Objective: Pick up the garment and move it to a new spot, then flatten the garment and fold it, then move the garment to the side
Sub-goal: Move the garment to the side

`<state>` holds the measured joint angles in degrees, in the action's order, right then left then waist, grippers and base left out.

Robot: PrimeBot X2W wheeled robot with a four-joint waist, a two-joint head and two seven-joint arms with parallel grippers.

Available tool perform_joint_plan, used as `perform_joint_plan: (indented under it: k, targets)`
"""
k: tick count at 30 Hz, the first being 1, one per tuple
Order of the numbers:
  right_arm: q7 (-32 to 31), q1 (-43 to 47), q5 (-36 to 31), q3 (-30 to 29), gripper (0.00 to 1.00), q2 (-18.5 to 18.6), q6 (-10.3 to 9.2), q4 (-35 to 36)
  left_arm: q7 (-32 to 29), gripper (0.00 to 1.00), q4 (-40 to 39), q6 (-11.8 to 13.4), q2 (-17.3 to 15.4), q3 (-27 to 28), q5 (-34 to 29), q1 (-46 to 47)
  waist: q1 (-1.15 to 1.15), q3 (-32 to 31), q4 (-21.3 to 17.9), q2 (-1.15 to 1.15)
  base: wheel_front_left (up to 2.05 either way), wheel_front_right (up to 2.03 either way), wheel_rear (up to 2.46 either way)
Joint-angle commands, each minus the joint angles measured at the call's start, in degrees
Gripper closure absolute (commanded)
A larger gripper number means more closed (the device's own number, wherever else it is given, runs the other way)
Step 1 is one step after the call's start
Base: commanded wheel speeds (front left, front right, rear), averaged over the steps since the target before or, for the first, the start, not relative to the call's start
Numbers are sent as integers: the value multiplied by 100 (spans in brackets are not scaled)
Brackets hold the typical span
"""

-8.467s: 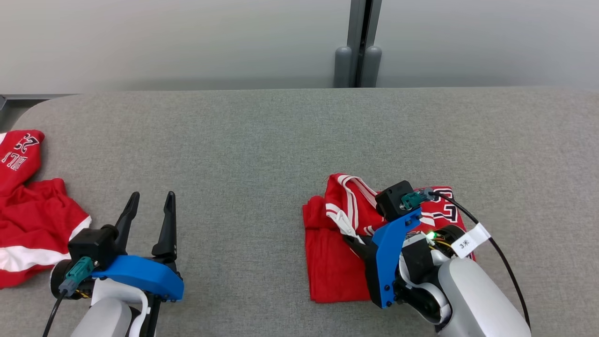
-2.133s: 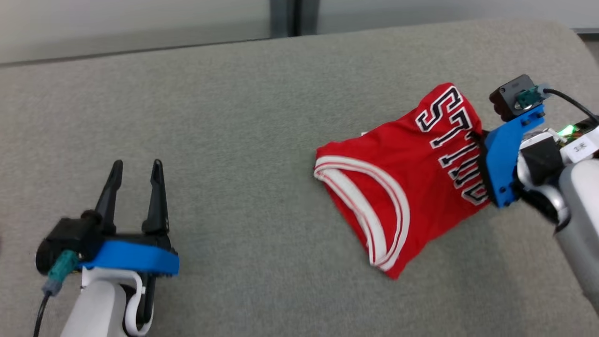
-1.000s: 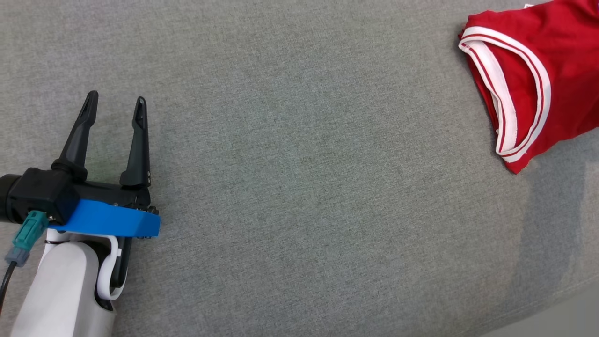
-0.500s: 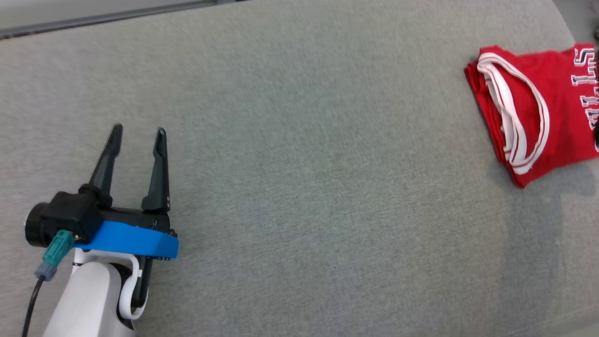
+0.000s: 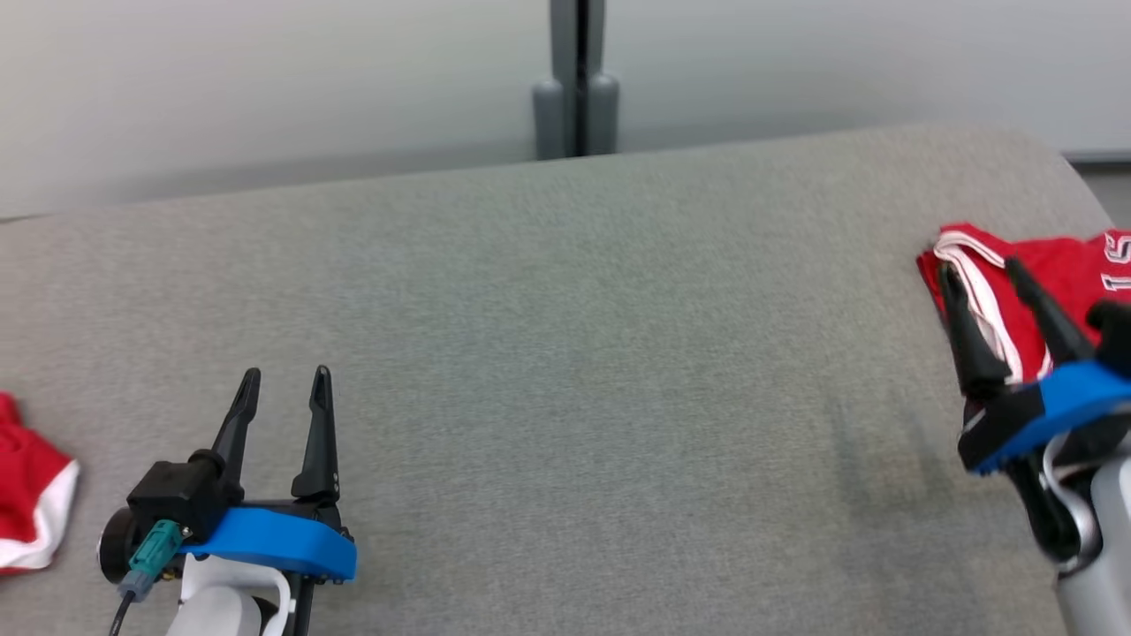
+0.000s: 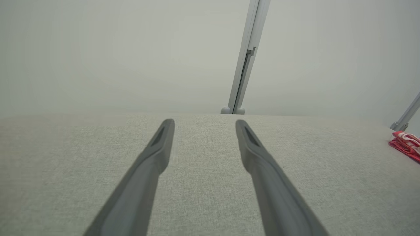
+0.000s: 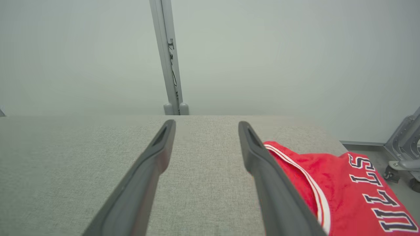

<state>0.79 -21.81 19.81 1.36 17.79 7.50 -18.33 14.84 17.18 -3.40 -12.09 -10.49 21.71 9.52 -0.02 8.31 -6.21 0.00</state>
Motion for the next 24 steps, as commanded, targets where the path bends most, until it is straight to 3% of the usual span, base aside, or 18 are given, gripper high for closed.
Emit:
perform_joint_plan:
  k: [1,14,24]
  targets:
    - [70,365,37,-56,0,-52,-1,236,33,0,57,-20,46,9,20,-50,2,-94,100,0,0,0,0]
    - [-195,1975,-361,-392,0,-914,-1,1548,40,0,182,-70,224,254,-104,-549,2,-639,370,0,0,0,0]
    - [-209,2196,-391,-502,0,-1007,-1,1526,41,0,212,-120,322,378,-215,-772,2,-798,369,0,0,0,0]
